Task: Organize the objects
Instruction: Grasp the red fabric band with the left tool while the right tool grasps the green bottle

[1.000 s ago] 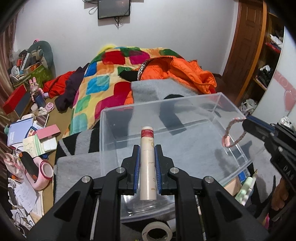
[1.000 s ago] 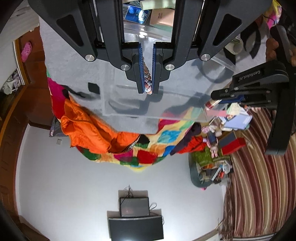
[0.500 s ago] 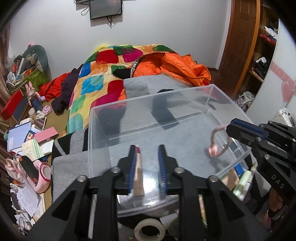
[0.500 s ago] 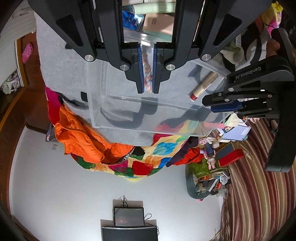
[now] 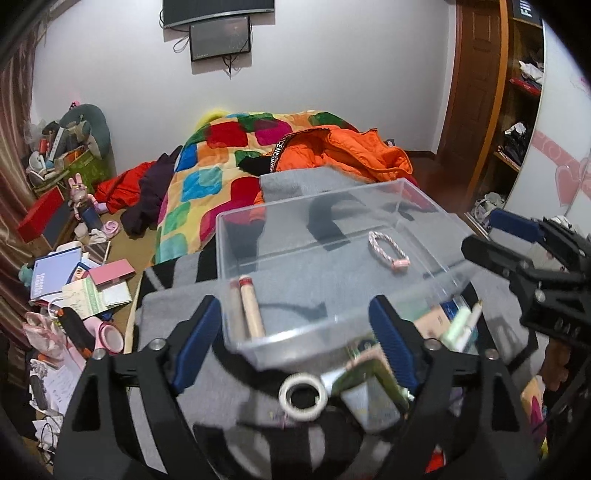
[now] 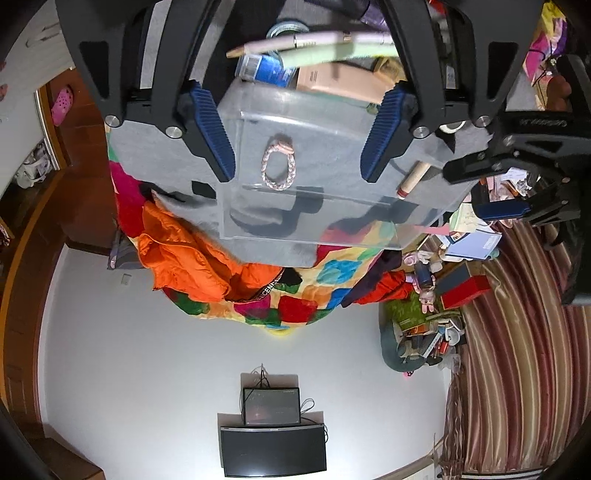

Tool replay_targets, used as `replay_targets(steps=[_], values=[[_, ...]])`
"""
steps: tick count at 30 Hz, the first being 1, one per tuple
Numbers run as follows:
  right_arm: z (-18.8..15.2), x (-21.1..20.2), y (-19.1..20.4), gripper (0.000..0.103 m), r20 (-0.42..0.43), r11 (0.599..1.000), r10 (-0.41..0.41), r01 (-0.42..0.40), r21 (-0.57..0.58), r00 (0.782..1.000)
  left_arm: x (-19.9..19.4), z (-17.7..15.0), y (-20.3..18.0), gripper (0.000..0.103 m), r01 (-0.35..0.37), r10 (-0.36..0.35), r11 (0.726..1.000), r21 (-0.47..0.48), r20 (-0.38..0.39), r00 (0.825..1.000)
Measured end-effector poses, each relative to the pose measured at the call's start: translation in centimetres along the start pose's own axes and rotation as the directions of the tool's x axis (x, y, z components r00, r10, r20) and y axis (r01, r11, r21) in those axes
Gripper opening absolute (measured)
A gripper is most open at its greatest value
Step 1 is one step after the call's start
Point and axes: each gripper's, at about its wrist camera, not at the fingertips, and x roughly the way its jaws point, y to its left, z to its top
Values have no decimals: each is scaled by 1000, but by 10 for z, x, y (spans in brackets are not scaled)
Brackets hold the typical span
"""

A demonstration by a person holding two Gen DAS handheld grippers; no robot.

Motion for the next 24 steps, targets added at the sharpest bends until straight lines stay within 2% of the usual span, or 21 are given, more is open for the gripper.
replay_targets(steps=[8, 14, 19, 22, 24], values=[[-19, -15, 3, 69, -26, 1000, 9, -8, 6, 1000, -39, -46, 2, 94, 8, -8, 1000, 0, -1, 1000], [-33, -20, 5, 70, -56, 999, 21, -20, 32, 998, -50, -82, -9, 94, 13, -12, 999, 31, -33, 999], [-45, -24, 4, 71, -83, 998, 31, -27, 53, 996, -58, -117, -26, 95, 58, -52, 993, 99, -65, 997], [-49, -25, 4, 71, -99, 997, 41, -35, 63, 994, -58, -132, -33, 95, 73, -62, 989, 129, -86, 994], [-51, -25, 5, 71, -107, 997, 47, -40, 68, 993, -59, -139, -35, 95, 106, -93, 985, 138, -97, 991]])
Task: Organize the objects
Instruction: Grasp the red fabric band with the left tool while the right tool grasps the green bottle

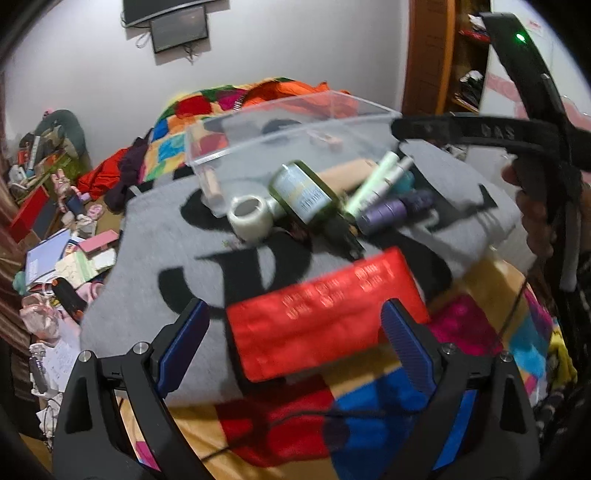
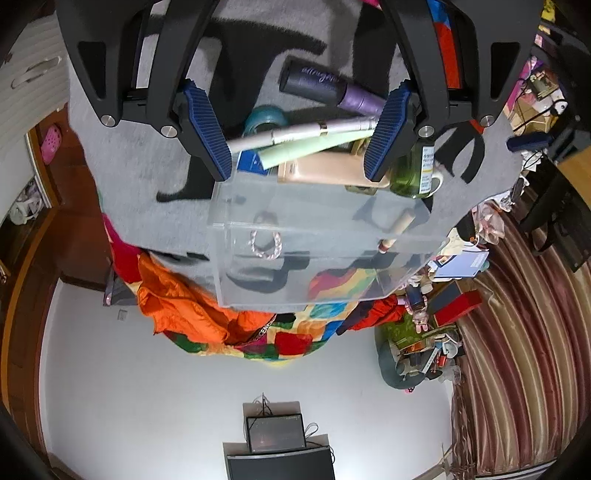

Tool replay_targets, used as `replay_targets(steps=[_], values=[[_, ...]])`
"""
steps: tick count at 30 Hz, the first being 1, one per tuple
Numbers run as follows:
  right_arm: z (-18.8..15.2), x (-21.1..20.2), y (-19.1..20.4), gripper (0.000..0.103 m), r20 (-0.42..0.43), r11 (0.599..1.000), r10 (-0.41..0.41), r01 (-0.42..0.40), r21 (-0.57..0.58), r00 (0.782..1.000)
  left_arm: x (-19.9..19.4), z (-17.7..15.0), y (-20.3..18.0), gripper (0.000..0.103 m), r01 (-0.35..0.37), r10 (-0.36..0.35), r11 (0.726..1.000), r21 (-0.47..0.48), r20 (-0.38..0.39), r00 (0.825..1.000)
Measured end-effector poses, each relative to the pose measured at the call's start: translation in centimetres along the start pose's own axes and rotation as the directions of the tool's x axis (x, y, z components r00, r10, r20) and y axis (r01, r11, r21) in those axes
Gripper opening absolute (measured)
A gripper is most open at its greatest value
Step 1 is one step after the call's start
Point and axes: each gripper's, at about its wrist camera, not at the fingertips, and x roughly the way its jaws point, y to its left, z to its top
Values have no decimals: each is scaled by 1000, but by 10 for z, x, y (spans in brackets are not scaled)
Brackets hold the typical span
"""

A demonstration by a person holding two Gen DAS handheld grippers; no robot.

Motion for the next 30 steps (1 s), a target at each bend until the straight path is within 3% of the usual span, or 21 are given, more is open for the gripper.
replay_targets(steps=[5, 8, 16, 21, 28, 30], values=[[-2, 1, 6, 71, -11, 1000, 7, -7, -6, 1000, 4, -9, -12, 97, 37, -36, 997, 66, -14, 999], [-3, 3, 11, 71, -20, 1000, 10, -11, -20, 1000, 14, -10, -18, 97, 16, -12, 994, 110, -36, 999], [-1, 11, 26, 74, -42, 998, 31, -33, -62, 999, 35, 15, -22, 97, 20, -17, 982, 187, -16, 1000], [4, 17, 28, 77, -56, 996, 53, -57, -68, 997, 48, 28, -27, 100, 70, -70, 972, 224, -8, 998], [12, 46, 51, 77, -135, 983, 126, -142, -118, 983, 60, 25, -24, 100, 122, -122, 978, 167, -11, 993], [12, 55, 63, 77, -157, 973, 143, -167, -157, 977, 59, 21, -18, 91, 151, -150, 980, 133, -14, 989]])
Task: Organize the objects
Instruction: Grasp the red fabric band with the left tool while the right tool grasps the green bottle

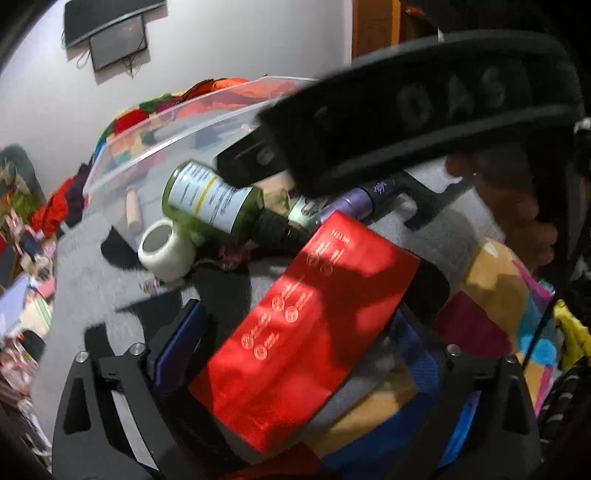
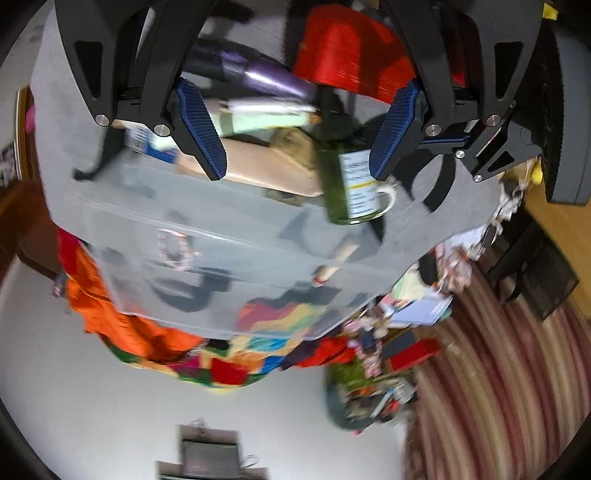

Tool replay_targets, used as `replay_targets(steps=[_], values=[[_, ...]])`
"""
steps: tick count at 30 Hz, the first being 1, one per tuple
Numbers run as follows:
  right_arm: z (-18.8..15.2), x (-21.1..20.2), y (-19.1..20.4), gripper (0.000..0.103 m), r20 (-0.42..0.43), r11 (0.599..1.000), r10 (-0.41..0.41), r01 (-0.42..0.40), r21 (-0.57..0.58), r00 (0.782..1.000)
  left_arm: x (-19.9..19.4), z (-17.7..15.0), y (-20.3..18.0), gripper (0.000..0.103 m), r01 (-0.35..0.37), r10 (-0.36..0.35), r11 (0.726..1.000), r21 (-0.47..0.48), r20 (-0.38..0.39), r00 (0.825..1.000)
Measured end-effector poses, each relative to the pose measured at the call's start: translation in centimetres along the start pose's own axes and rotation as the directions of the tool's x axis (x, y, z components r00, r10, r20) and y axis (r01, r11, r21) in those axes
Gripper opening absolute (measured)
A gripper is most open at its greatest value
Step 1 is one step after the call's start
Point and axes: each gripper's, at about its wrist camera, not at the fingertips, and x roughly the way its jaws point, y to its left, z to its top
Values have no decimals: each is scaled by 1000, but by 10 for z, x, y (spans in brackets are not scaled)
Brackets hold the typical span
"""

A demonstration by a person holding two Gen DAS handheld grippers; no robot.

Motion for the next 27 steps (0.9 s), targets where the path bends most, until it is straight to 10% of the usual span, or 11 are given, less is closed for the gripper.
replay_targets(steps=[4, 9, 27], values=[[4, 20, 22, 74, -43, 995, 20, -24, -94, 999, -4, -6, 10, 89, 29, -29, 998, -48, 2, 1000], [6, 37, 32, 38, -92, 990, 20, -32, -137, 996, -5, -6, 15, 89, 43, -43, 997, -58, -2, 999], [15, -52, -10, 38, 152, 1000, -28, 28, -1, 988, 12, 23, 19, 86, 32, -33, 999, -31, -30, 999]])
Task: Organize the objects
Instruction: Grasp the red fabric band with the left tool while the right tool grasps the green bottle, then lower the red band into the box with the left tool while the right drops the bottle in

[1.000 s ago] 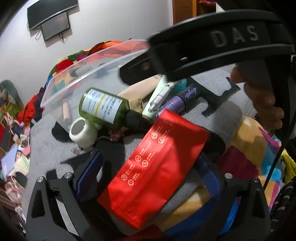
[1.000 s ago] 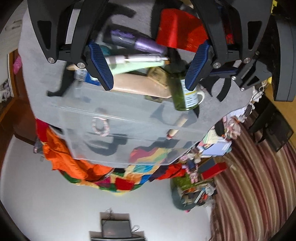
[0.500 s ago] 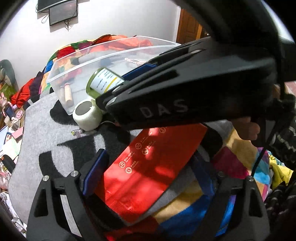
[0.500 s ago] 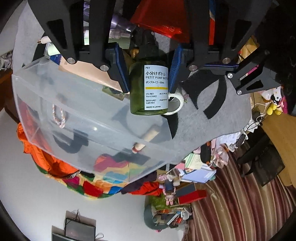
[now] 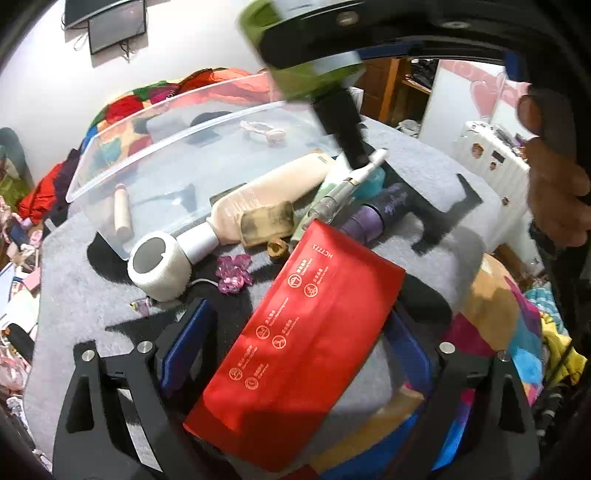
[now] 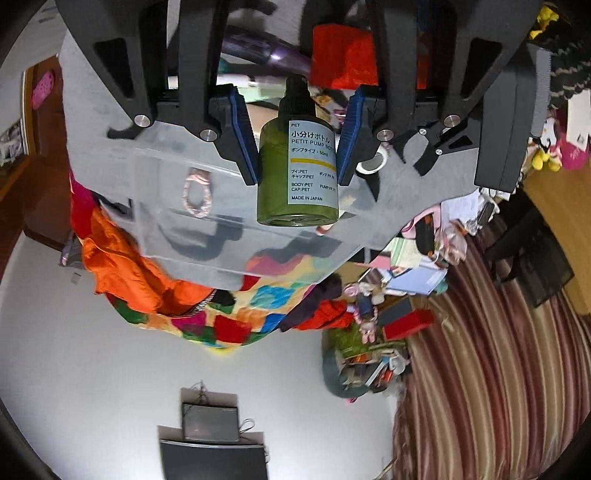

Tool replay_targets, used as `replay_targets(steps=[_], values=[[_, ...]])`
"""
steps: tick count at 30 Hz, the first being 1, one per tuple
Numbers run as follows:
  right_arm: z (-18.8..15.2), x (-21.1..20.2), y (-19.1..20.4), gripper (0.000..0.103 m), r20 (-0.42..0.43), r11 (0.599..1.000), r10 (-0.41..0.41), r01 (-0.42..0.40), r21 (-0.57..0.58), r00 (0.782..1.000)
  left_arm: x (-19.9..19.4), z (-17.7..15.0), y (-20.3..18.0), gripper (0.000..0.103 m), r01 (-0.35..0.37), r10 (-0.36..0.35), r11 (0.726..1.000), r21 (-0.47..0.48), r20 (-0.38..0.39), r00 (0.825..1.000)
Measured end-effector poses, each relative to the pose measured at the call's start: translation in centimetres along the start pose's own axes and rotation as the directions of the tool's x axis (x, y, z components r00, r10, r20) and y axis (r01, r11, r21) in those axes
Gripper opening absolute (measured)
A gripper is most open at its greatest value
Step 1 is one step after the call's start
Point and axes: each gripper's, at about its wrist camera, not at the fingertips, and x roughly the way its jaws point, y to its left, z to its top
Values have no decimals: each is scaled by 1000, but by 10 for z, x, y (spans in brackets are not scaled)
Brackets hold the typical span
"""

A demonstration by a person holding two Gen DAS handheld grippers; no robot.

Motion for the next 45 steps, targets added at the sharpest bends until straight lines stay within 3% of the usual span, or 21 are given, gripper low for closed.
replay_targets(steps=[1, 3, 5, 20, 30, 45], values=[[-1, -4, -4, 38, 5, 1000, -2, 2, 9, 1000, 0, 0, -1, 82, 0, 0, 1000, -1, 0, 1000], [-3, -7, -7, 38, 9, 1000, -6, 6, 16, 1000, -1, 0, -1, 64, 5, -5, 1000, -7, 1, 1000], [-6, -8, -12, 38, 8, 1000, -11, 11, 27, 1000, -7, -3, -3, 56, -7, 7, 1000, -14, 12, 1000], [-13, -19, -38, 39, 31, 994, -41, 37, 103, 999, -54, 8, 17, 54, -106, 125, 984, -144, 128, 984], [1, -34, -53, 38, 99, 988, -91, 78, 132, 991, -91, 48, 34, 54, -130, 180, 972, -196, 266, 947], [27, -24, -65, 39, 142, 986, -123, 105, 129, 982, -77, 101, 53, 54, -136, 201, 964, -229, 288, 936]])
